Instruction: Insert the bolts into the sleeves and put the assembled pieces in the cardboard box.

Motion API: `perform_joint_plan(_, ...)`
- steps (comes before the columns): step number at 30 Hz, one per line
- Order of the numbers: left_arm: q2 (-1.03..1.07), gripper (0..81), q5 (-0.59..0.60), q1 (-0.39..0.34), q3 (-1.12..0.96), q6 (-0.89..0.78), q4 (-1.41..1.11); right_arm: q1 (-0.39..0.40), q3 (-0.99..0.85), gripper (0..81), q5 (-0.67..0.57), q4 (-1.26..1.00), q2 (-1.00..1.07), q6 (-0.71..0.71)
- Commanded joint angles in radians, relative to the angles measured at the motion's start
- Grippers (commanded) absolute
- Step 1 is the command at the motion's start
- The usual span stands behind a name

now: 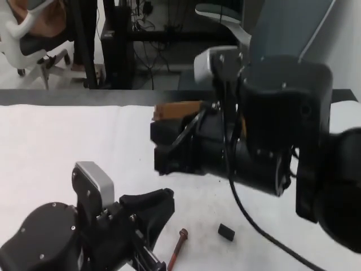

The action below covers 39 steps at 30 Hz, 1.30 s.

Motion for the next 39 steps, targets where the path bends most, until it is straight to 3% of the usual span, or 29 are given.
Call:
perform_joint_plan(1,0.021,1.8,-0.035,-0.005,-0.006,0.013,-0.093,0.016,-0.004,0.6,0.006,-0.054,-0.009,0.009)
perform_joint_plan(11,0.022,1.8,-0.075,-0.005,-0.006,0.013,-0.242,0.019,-0.004,0.6,0.059,-0.05,-0.009,0.011)
perform_joint_plan(28,0.022,1.8,-0.075,-0.005,-0.006,0.013,-0.211,0.008,-0.008,0.6,0.143,-0.052,-0.009,-0.067)
perform_joint_plan(39,0.022,1.8,-0.093,-0.005,-0.006,0.013,-0.219,0.003,-0.008,0.6,0.134,-0.044,-0.009,-0.086)
